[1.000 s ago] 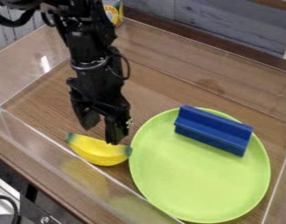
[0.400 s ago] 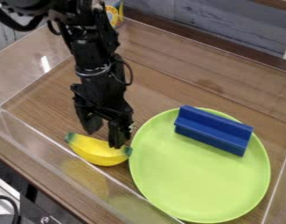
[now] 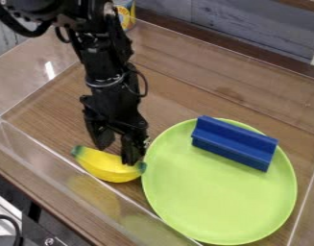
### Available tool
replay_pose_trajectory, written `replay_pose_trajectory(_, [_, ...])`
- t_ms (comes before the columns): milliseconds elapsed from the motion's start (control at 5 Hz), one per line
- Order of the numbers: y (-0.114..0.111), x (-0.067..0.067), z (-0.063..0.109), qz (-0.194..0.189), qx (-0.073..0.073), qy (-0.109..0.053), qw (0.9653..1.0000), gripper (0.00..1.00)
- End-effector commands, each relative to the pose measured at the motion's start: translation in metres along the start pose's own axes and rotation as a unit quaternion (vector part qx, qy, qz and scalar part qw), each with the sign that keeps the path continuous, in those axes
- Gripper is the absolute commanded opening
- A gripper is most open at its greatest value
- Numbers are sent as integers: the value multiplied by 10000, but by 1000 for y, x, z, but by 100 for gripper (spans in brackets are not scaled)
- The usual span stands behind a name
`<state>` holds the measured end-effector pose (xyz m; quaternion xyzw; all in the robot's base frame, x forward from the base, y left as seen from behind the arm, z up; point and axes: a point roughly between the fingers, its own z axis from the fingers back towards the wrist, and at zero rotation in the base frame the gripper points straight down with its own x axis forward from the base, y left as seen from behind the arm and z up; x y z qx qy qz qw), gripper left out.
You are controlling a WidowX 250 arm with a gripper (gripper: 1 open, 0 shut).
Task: Remove the banana from inside the green plate and put it on the table
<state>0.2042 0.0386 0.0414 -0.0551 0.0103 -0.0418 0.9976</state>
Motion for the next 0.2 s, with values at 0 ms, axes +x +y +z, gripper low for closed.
replay_pose_trajectory(0, [0, 7, 3, -46, 41, -124, 9999, 100])
